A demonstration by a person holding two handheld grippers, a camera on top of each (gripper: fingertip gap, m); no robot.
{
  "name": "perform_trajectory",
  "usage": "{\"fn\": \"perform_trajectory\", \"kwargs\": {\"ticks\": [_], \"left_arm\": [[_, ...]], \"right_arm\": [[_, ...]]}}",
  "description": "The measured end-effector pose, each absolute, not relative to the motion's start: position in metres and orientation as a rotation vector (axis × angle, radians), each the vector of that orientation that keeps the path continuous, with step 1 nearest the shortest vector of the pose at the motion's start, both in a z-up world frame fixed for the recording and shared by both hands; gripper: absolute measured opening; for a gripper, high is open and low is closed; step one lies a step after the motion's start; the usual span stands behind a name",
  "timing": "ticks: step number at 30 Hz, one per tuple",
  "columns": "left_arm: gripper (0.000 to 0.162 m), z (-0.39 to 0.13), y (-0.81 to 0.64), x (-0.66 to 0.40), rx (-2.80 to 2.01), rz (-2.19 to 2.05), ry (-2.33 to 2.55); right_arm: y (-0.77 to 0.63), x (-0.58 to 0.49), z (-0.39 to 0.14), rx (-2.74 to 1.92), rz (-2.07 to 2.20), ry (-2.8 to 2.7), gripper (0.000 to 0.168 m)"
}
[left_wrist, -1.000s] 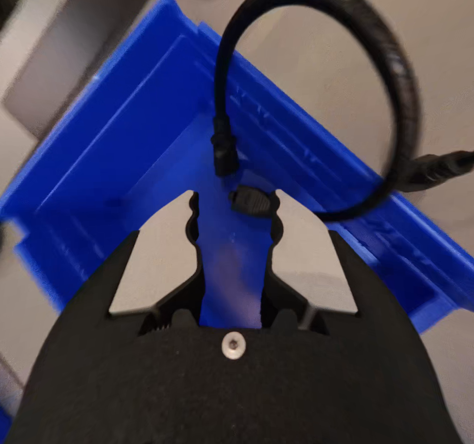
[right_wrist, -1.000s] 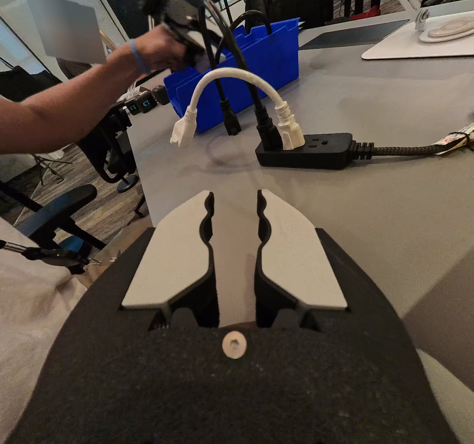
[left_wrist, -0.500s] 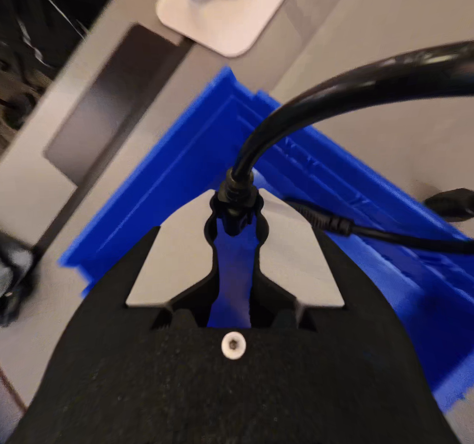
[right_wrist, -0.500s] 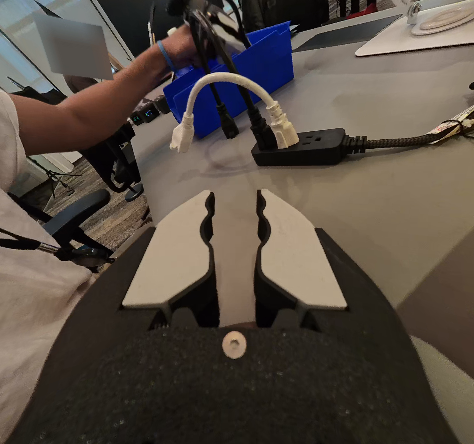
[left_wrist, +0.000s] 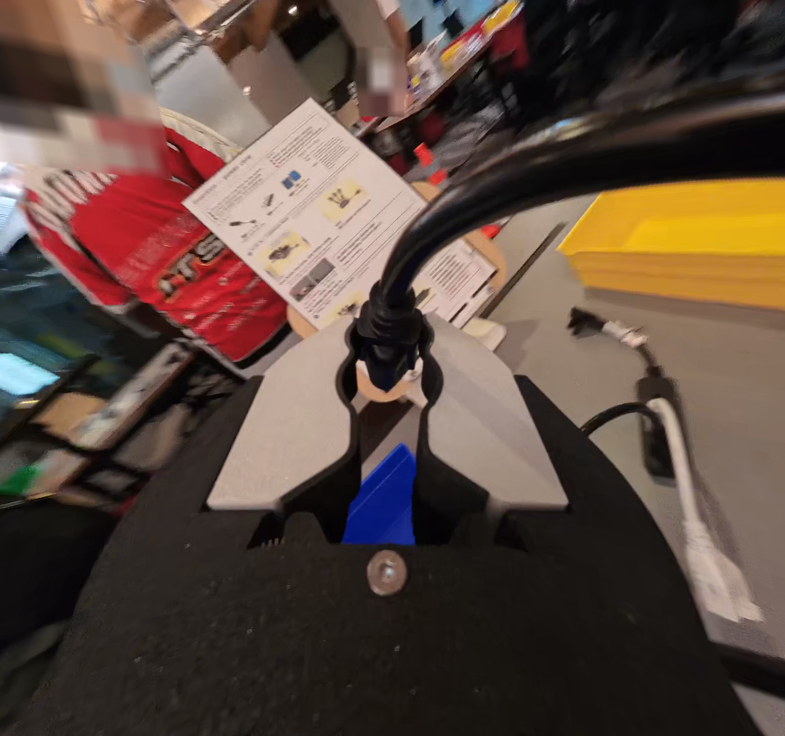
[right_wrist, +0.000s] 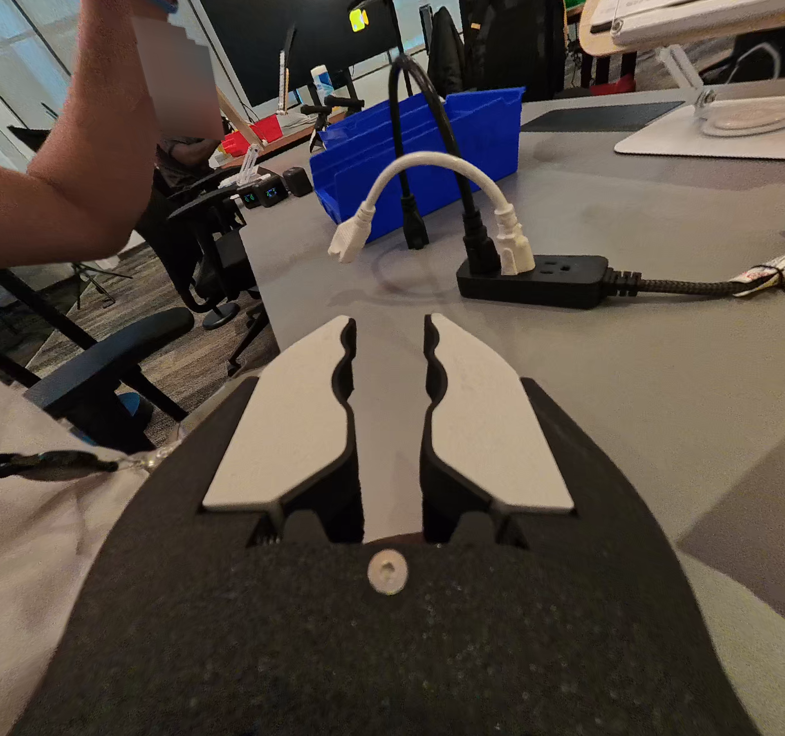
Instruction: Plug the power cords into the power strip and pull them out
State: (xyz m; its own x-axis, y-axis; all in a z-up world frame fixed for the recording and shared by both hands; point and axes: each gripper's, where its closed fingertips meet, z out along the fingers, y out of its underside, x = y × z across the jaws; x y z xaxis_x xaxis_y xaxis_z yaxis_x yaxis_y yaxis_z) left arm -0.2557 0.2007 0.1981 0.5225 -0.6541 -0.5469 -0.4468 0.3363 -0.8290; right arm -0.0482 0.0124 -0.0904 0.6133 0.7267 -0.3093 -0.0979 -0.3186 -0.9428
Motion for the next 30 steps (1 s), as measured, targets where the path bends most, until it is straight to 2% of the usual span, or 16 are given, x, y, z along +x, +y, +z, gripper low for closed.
{"fn": "perform_trajectory", "kwargs": {"ticks": [3,9,13,21,23,25,27,29,30], "left_arm": [[0.025,0.169,0.176,-0.219,-1.279,0.105,1.078],[0.024,0.092,0.143,-0.145,-1.146,0.446,1.057],[0.024,0.065,0.121,-0.103,-0.928,0.625,1.038],[0.024,0.028,0.103,-0.06,-0.732,0.779,1.083],[0.024,0.026,0.105,-0.062,-0.725,0.793,1.084],[0.024,0.021,0.107,-0.064,-0.723,0.807,1.095],[0.024,0.014,0.108,-0.064,-0.73,0.802,1.11],[0.024,0.005,0.112,-0.065,-0.755,0.793,1.125],[0.024,0.001,0.113,-0.066,-0.771,0.786,1.131]], "right_arm": [[0.011,-0.048,-0.072,-1.652,0.927,-0.486,0.031],[0.005,-0.037,0.025,-1.473,1.091,-0.235,0.049],[0.009,-0.044,0.058,-1.478,1.211,-0.091,0.051],[0.049,-0.058,0.019,-1.606,1.743,0.267,0.043],[0.051,-0.064,0.011,-1.578,1.897,0.31,0.035],[0.056,-0.066,0.004,-1.547,1.961,0.341,0.027],[0.061,-0.069,-0.003,-1.556,1.957,0.315,0.028],[0.064,-0.069,-0.004,-1.545,1.949,0.271,0.015],[0.066,-0.07,-0.006,-1.56,1.939,0.262,0.015]]}}
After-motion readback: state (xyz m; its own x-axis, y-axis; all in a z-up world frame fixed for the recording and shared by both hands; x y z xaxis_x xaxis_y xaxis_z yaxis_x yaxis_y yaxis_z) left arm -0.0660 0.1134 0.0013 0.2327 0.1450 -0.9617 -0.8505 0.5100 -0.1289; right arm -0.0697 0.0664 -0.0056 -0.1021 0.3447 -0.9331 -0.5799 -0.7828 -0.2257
